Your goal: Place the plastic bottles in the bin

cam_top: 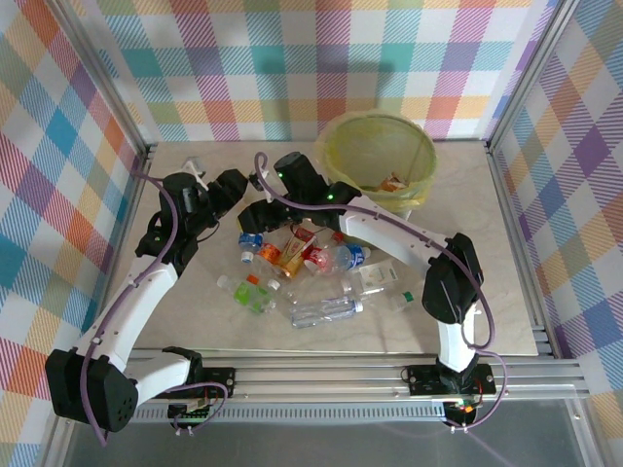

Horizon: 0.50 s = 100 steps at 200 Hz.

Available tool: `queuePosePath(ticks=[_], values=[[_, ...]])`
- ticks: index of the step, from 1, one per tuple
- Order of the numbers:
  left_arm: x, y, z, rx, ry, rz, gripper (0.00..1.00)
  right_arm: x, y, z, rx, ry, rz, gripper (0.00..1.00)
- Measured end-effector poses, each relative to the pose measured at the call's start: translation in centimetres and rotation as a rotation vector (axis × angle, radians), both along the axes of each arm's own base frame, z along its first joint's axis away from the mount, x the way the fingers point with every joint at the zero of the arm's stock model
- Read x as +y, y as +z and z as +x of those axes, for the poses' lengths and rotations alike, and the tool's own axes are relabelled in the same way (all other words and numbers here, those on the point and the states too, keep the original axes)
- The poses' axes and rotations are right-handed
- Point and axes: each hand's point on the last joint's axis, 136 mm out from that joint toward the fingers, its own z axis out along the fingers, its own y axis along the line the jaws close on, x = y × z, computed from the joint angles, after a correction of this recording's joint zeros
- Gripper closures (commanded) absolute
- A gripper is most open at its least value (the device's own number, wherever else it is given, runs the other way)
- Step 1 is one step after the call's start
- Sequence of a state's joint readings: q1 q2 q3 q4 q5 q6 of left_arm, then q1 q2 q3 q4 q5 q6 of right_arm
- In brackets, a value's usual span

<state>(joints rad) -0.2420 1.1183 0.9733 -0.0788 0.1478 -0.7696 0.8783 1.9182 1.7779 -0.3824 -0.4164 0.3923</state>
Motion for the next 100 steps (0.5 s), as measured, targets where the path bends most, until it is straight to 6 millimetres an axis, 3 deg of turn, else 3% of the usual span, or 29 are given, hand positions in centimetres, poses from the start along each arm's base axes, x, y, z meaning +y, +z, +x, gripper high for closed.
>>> queuePosePath(ticks=[18, 58, 100], values=[[0.3, -0.3, 0.0, 0.013, 0.014, 0.005, 0.01, 0.0, 0.2, 0.2, -0.016, -0.008, 0.003, 0.93], [0.8, 0.4, -0.7, -0.005, 0.035, 0.014, 0.0, -0.7, 1.2, 0.7, -0.057, -0.047, 0.0, 1.0], [3.0, 5.0, -3.7, -0.146, 0.111, 0.029, 0.0, -2.3, 1.0, 1.4, -0.075, -0.12, -0.064, 1.0]])
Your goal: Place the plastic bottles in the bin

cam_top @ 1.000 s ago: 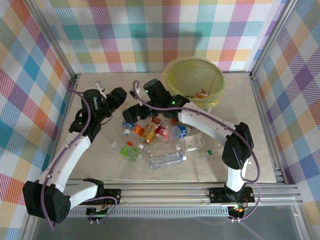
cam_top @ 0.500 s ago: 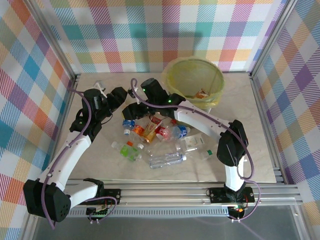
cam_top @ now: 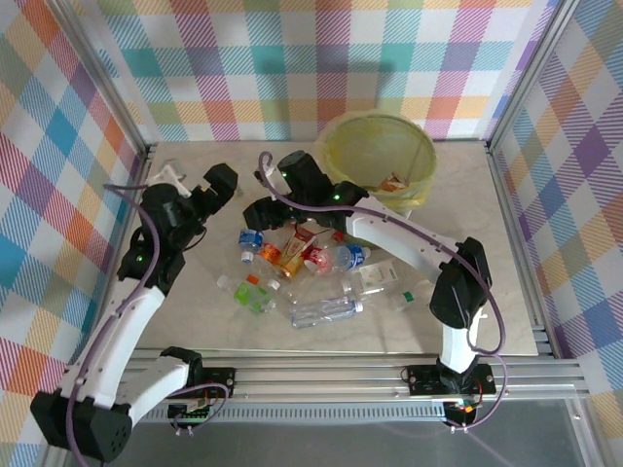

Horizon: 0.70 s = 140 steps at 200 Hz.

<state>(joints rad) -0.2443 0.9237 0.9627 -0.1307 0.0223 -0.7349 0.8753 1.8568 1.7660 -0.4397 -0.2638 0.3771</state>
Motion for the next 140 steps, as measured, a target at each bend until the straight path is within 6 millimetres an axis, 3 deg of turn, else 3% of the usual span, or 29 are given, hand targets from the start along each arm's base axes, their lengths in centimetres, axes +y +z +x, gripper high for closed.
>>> queuePosePath(ticks=[31, 56, 80, 108, 140], values=[[2.0, 1.9, -2.2, -0.082, 0.076, 0.029, 0.0, -2.3, 0.1, 1.1, -0.018, -0.069, -0.059, 1.0], [3.4, 1.7, -3.2, -0.092, 0.137, 0.063, 0.0, -4.9, 1.9, 2.1, -0.078, -0.129, -0.096, 1.0], [4.1, 0.4, -3.4, -0.065, 0.169, 0.1, 0.0, -7.7, 5.6, 3.2, -0.183, -0.199, -0.106, 1.0], [4.2, -1.8, -3.2, -0.011, 0.175, 0.137, 0.0, -12.3, 10.4, 4.2, -0.304, -0.31, -0.115, 1.0], [4.1, -4.8, -2.9, 0.055, 0.168, 0.157, 0.0, -18.1, 13.0, 6.0, -0.357, -0.441, -0.145, 1.0]])
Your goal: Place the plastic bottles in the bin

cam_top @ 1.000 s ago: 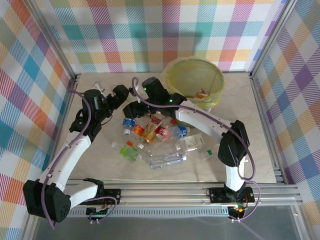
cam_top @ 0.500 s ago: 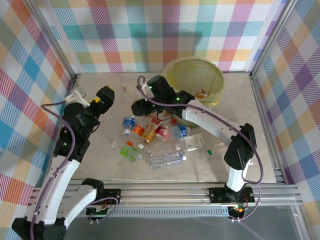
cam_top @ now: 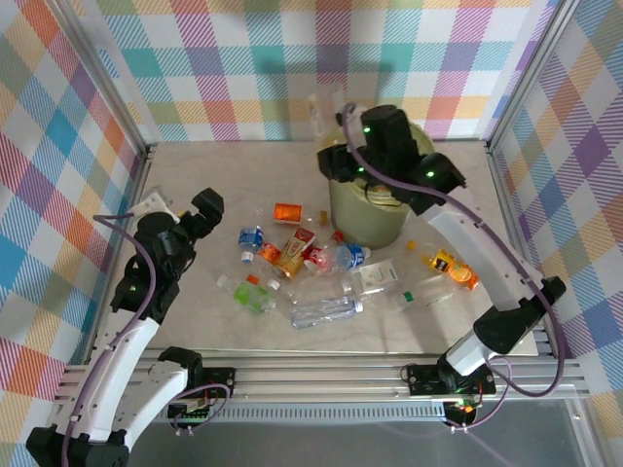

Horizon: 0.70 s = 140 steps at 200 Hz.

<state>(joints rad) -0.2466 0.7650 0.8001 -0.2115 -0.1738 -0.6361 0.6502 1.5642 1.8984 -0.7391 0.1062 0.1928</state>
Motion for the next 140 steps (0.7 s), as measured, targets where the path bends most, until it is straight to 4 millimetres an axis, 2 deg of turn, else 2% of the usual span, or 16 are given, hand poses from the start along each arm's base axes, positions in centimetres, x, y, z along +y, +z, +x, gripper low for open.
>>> queuePosePath(ticks=[15, 33, 51, 99, 140], values=[[-0.2, -1.9, 0.2, 0.044, -0.006, 0.001, 0.0, -2.4, -0.1, 1.1, 0.01, -0.055, -0.015, 1.0], [-0.4, -3.9, 0.3, 0.093, -0.012, -0.005, 0.0, -5.0, -1.2, 2.4, 0.054, -0.106, -0.046, 1.0], [-0.6, -5.4, 0.4, 0.131, -0.015, -0.004, 0.0, -6.8, -2.2, 3.5, 0.103, -0.13, -0.073, 1.0], [-0.5, -5.6, 0.4, 0.138, -0.012, -0.001, 0.0, -8.6, -5.9, 5.5, 0.243, -0.093, -0.155, 1.0], [-0.5, -5.6, 0.4, 0.139, -0.011, 0.0, 0.0, -8.8, -8.7, 6.9, 0.338, -0.04, -0.2, 1.0]])
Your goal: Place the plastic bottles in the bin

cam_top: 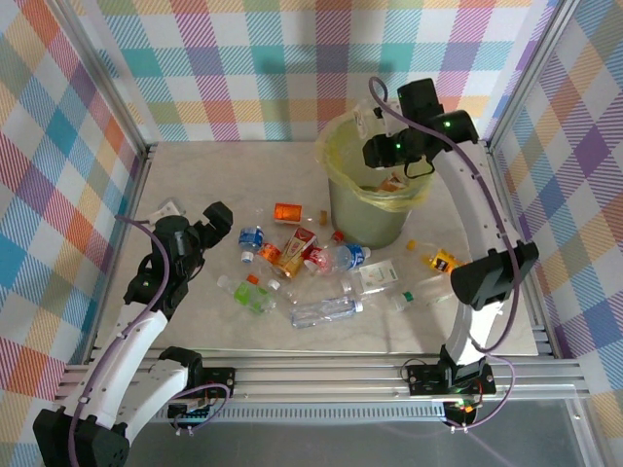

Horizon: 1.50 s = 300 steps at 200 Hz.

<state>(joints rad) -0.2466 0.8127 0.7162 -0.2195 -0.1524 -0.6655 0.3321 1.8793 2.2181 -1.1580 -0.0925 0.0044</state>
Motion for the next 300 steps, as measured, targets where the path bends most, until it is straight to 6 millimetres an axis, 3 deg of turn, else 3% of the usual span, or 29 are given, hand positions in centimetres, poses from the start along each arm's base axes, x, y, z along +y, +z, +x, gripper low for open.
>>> queuePosePath(ticks=[26, 66, 157, 205, 262, 300], values=[[0.2, -0.2, 0.0, 0.009, 0.011, 0.006, 0.0, 0.1, -1.7, 0.7, 0.048, 0.034, -0.032, 1.0], [0.7, -0.9, -0.1, 0.028, 0.045, 0.007, 0.0, 0.0, -4.7, 0.2, 0.141, 0.087, -0.096, 1.0], [0.7, -1.9, 0.3, 0.06, 0.051, 0.01, 0.0, -1.1, -9.5, 0.2, 0.265, 0.1, -0.209, 0.99], [0.7, -2.3, 0.4, 0.075, 0.05, 0.014, 0.0, -1.6, -11.8, 0.7, 0.314, 0.088, -0.256, 0.88], [0.6, -2.6, 0.4, 0.087, 0.05, 0.017, 0.0, -1.9, -13.0, 1.0, 0.335, 0.079, -0.284, 0.75], [0.8, -4.2, -0.3, 0.156, 0.047, 0.034, 0.0, -1.9, -13.1, 1.2, 0.33, 0.077, -0.287, 0.62]])
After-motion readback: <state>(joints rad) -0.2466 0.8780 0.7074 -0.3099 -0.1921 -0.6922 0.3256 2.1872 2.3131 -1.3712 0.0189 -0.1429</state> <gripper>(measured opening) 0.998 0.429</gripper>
